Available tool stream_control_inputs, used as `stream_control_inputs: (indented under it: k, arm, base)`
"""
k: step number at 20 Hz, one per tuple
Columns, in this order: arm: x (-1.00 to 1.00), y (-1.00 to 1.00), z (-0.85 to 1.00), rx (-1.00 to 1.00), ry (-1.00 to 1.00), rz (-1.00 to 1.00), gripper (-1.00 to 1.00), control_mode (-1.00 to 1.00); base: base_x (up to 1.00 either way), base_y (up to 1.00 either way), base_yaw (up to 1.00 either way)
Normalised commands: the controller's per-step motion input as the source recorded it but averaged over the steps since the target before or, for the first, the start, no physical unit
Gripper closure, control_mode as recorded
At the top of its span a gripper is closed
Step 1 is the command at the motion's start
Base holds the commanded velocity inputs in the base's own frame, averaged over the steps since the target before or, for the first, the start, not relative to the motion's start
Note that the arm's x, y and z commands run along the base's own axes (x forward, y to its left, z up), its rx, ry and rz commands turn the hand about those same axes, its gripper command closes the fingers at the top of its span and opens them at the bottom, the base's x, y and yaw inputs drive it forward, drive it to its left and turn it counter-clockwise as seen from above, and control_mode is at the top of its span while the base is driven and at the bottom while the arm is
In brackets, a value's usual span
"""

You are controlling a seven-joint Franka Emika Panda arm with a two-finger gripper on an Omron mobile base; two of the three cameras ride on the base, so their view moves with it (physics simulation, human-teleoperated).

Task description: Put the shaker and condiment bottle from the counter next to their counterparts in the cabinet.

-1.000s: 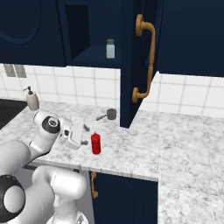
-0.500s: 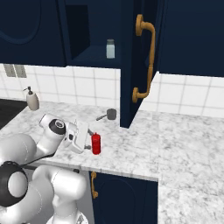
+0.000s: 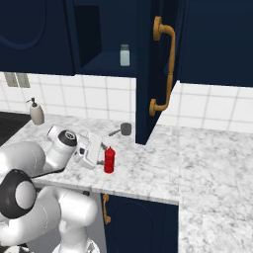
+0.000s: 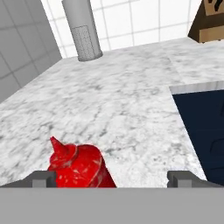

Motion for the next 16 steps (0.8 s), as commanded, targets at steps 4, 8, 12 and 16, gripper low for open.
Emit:
stream_control_inputs:
  k: [4,8,12,16]
  arm:
    - [-0.04,0.34,0.00,0.00,-0.01,0.00,-1.00,-1.00]
    - [-0.01,0.08,0.00,0.00,0.00,-0.02,-1.00,-1.00]
    - [0.19,-0.01,-0.05,0.00,0.00,-0.05,-1.00,-1.00]
    - [0.21,-0.01,-0.08,0.00,0.01,-0.07,-1.00,-1.00]
  base:
    - [0.00,0.00,0.00]
    - [0.00,0.00,0.00]
    - [0.00,0.00,0.00]
    - [0.00,0.00,0.00]
